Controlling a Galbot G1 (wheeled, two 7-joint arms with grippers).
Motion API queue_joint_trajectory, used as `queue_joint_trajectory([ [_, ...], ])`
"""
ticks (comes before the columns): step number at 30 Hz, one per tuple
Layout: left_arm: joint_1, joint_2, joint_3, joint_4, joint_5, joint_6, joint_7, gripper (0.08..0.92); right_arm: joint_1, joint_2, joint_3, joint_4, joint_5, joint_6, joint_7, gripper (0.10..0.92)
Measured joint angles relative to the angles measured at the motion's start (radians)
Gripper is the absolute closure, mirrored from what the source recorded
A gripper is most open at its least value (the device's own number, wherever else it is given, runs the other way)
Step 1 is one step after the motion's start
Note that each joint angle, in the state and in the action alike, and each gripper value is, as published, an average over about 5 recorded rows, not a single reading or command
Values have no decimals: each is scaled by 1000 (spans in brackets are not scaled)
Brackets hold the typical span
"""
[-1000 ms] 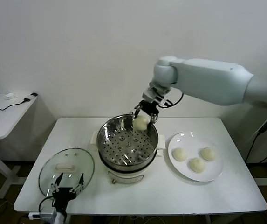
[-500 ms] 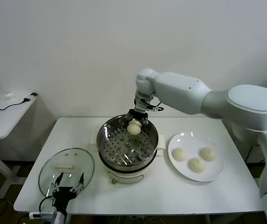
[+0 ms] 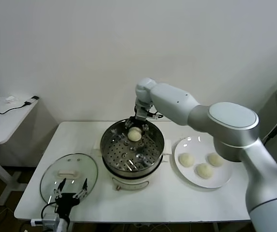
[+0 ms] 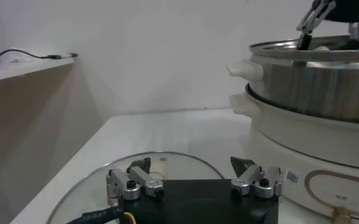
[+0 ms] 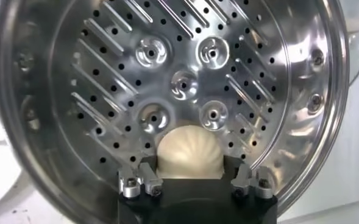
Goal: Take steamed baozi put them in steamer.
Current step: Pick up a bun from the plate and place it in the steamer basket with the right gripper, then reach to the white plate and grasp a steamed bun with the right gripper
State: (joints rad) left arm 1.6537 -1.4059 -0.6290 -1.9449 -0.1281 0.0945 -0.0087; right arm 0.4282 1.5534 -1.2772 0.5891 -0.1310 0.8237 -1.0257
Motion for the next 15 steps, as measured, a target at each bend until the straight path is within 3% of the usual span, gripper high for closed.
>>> queue_joint_trajectory([
  [7, 8, -5, 6, -15, 4, 3, 5, 177, 57, -35, -39, 51, 104, -2, -44, 202],
  [15, 17, -10, 16, -31, 9, 5, 10, 177, 239, -152, -186, 188, 401, -99, -105, 203],
])
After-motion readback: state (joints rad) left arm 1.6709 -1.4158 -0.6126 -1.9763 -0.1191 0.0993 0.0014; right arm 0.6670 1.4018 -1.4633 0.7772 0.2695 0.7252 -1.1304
